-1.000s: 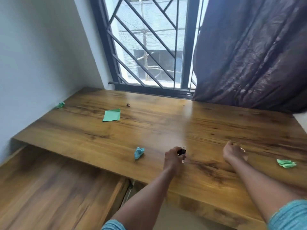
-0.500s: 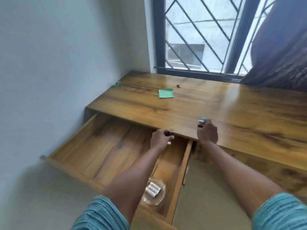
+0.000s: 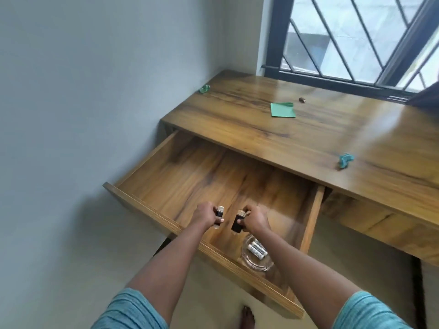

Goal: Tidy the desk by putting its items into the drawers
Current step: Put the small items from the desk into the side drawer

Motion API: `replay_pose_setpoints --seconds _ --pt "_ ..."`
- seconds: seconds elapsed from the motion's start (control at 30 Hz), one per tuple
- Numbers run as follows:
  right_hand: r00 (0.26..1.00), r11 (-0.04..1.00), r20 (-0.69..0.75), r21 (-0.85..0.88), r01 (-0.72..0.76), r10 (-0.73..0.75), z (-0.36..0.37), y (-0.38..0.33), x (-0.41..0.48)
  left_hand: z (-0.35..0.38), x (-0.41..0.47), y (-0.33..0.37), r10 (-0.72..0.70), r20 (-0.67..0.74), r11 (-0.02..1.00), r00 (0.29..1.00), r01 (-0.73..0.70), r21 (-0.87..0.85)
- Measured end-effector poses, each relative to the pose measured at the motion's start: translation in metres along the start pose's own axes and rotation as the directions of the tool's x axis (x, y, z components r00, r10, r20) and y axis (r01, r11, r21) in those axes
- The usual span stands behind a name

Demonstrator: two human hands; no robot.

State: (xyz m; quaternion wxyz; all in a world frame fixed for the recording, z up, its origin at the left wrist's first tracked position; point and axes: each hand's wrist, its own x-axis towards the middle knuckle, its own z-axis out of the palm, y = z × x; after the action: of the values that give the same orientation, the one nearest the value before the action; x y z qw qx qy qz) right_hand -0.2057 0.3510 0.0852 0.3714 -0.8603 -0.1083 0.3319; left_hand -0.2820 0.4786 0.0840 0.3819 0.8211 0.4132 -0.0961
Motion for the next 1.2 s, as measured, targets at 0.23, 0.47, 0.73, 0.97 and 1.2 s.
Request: replay_pose_setpoints --seconds 0.23,0.47,0.73,0.97,1.2 --pt "1.0 0.994 -0.001 -0.109 -0.009 0.008 0.021 0.001 0.029 0.005 0.027 -0.005 -0.062 0.055 0.994 0.997 0.057 0.089" --pt "0.997 0.973 0.062 -0.229 -0.034 0.049 0.028 0.004 0.039 0.009 0.042 0.006 -0.026 0.119 0.992 0.993 0.011 0.128" --pt "0.996 0.973 0.072 -0.228 -0.042 0.06 0.03 0.0 0.047 0.006 0.047 0.003 -0.029 0.11 0.888 0.994 -0.025 0.459" --pt "0.995 0.973 0.061 -0.221 -0.069 0.085 0.03 0.0 0.039 0.007 0.055 -0.004 -0.021 0.144 0.827 0.989 -0.064 0.559" --pt "0.998 0.956 0.031 -0.291 -0.04 0.051 0.037 0.003 0.031 0.003 0.054 -0.016 0.042 0.11 0.859 0.993 -0.092 0.503"
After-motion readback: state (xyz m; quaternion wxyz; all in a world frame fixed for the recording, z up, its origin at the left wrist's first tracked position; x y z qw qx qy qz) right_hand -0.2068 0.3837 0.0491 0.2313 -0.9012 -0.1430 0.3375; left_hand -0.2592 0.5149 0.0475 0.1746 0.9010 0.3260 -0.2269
